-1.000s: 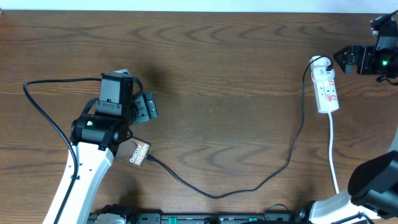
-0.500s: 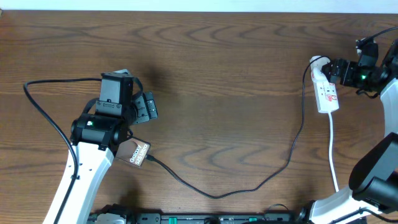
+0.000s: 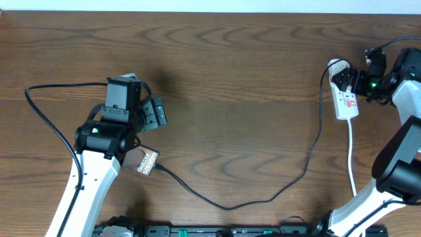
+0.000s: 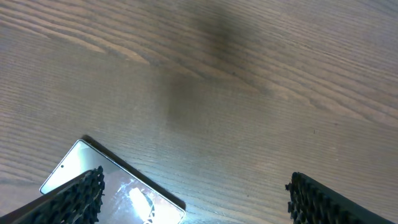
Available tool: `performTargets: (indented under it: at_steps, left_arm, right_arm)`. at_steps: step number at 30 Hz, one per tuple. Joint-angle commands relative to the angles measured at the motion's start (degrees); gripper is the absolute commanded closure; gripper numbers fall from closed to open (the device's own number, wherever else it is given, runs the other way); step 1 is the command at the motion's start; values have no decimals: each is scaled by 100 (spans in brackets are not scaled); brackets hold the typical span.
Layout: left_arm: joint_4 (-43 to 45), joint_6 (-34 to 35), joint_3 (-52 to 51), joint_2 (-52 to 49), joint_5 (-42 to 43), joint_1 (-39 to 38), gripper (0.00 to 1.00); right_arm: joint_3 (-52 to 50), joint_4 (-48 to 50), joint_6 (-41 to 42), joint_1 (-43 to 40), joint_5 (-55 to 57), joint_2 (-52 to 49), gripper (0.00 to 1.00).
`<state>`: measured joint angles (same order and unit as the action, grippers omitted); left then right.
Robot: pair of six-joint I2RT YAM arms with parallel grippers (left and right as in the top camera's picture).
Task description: Plug charger to phone and switch on socket
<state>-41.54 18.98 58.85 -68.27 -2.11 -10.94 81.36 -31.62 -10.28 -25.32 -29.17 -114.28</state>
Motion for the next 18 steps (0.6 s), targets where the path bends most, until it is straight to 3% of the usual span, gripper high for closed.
performTargets:
  at_steps: [1, 10, 18]
  left_arm:
    - [2, -116, 107, -20, -116, -13, 7]
    - [2, -116, 107, -20, -116, -13, 7]
    - [2, -116, 107, -20, -116, -13, 7]
  right_arm:
    - [-17, 17, 59, -17, -151, -127, 1]
    - [-17, 146, 66, 37, -177, -284, 1]
    - [-15, 321, 212, 66, -911, -769, 1]
